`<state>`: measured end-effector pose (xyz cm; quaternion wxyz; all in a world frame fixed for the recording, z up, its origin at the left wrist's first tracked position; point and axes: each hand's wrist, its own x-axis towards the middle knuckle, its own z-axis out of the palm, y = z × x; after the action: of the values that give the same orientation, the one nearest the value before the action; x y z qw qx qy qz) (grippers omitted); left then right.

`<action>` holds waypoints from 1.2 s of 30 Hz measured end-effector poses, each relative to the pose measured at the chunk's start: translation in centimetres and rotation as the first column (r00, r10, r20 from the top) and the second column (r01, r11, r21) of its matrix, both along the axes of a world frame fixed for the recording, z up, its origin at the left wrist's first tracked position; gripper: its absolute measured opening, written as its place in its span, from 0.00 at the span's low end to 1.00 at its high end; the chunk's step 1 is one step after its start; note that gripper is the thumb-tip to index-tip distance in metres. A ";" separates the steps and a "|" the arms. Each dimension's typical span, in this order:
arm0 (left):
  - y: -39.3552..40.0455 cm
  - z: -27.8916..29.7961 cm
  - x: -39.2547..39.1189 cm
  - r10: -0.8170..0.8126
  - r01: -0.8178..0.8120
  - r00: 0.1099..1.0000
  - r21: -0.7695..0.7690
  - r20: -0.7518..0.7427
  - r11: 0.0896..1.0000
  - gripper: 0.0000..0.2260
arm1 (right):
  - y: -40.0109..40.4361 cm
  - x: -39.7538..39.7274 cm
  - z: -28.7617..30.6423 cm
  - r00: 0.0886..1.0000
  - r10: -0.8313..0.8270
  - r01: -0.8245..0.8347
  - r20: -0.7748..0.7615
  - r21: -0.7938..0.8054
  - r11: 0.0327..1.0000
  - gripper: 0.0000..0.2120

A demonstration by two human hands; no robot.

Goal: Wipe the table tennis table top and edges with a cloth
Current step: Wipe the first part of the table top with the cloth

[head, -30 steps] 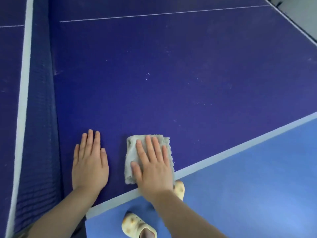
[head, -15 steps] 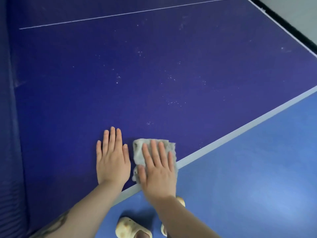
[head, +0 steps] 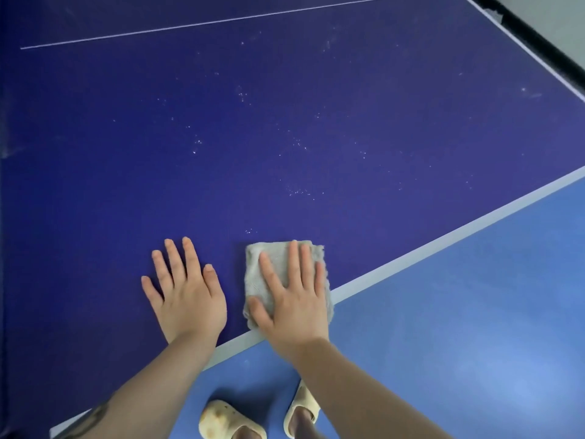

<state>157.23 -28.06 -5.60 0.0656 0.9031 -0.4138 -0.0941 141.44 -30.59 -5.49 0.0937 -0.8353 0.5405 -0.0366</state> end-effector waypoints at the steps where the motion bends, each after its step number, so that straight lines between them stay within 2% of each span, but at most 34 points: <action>1: -0.1 0.0 -0.1 0.005 -0.005 1.000 0.003 0.004 1.000 0.26 | -1.3 0.0 0.1 0.999 0.042 -0.042 -0.007 0.009 0.999 0.33; 3: -0.2 -0.1 0.0 -0.002 0.001 1.000 0.005 0.009 1.000 0.26 | -4.2 -1.7 0.2 0.998 0.034 -0.033 -0.043 0.031 0.999 0.34; 5: -0.1 -0.2 0.0 -0.007 0.006 1.000 0.009 0.012 1.000 0.26 | -6.3 -4.7 0.1 0.993 -0.089 0.093 -0.079 0.039 0.995 0.34; 7: -0.1 -0.1 -0.1 -0.005 0.005 1.000 0.016 0.020 1.000 0.26 | -6.2 -7.6 -0.2 0.973 -0.218 0.219 -0.072 0.006 0.976 0.32; 9: -0.1 0.1 -0.2 0.001 -0.002 1.000 0.020 0.022 1.000 0.26 | -3.9 -8.5 -0.2 0.967 -0.248 0.246 -0.057 -0.025 0.969 0.30; 11: -0.2 0.2 -0.1 0.007 -0.007 1.000 0.020 0.019 1.000 0.26 | -1.1 -7.2 -0.2 0.985 -0.171 0.170 -0.031 -0.032 0.985 0.29; 13: -0.2 0.2 0.0 0.010 -0.010 1.000 0.018 0.016 1.000 0.26 | -0.4 -4.8 -0.1 0.999 -0.016 0.015 -0.035 -0.014 1.000 0.29; 15: -0.2 0.1 0.1 0.008 -0.009 1.000 0.010 0.019 1.000 0.26 | -2.6 -2.8 0.3 0.990 0.127 -0.126 -0.054 0.017 0.992 0.31; 17: -0.2 0.0 0.1 0.011 -0.011 1.000 -0.002 0.015 1.000 0.26 | -6.7 -2.5 0.9 0.973 0.199 -0.190 -0.118 0.081 0.978 0.34; 19: -0.2 0.0 0.1 0.024 -0.024 1.000 -0.011 0.010 1.000 0.26 | -10.8 -4.5 1.1 0.974 0.120 -0.099 -0.190 0.118 0.988 0.37; 21: -0.2 -0.2 0.0 0.027 -0.026 0.999 -0.025 0.019 0.999 0.25 | -13.0 -8.0 0.8 0.978 -0.068 0.084 -0.197 0.074 0.994 0.37; 23: -0.2 -0.5 0.0 0.022 -0.020 0.999 -0.044 0.037 0.999 0.25 | -11.7 -10.8 0.4 0.970 -0.187 0.187 -0.156 -0.013 0.982 0.35; 24: -0.2 -0.6 0.0 0.021 -0.019 0.999 -0.051 0.038 0.999 0.25 | -9.9 -11.2 0.1 0.971 -0.195 0.192 -0.136 -0.036 0.981 0.33; 26: -0.2 -0.6 0.1 0.026 -0.024 0.999 -0.042 0.030 0.999 0.25 | -6.1 -9.7 -0.2 0.992 -0.078 0.075 -0.095 -0.042 0.996 0.30; 28: -0.1 -0.5 0.1 0.030 -0.030 0.999 -0.027 0.029 0.999 0.25 | -4.6 -6.5 0.0 0.990 0.125 -0.125 -0.072 -0.002 0.992 0.30; 30: -0.2 -0.4 0.2 0.029 -0.028 0.999 -0.021 0.042 0.999 0.26 | -6.2 -3.3 0.6 0.944 0.316 -0.312 -0.096 0.055 0.949 0.32; 31: -0.2 -0.5 0.2 0.028 -0.027 0.998 -0.023 0.050 0.999 0.26 | -8.0 -2.3 0.9 0.926 0.358 -0.350 -0.121 0.083 0.933 0.33; 33: -0.2 -0.6 0.3 0.026 -0.024 0.998 -0.034 0.053 0.999 0.26 | -12.3 -2.2 1.1 0.939 0.281 -0.257 -0.199 0.137 0.957 0.35; 36: -0.3 -0.6 0.0 0.027 -0.025 0.998 -0.019 0.061 0.999 0.25 | -15.8 -7.5 1.0 0.962 -0.113 0.141 -0.249 0.098 0.985 0.33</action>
<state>157.27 -28.35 -6.19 0.0623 0.9103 -0.4047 -0.0615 133.98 -46.37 -4.49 0.0725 -0.7903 0.6016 0.0910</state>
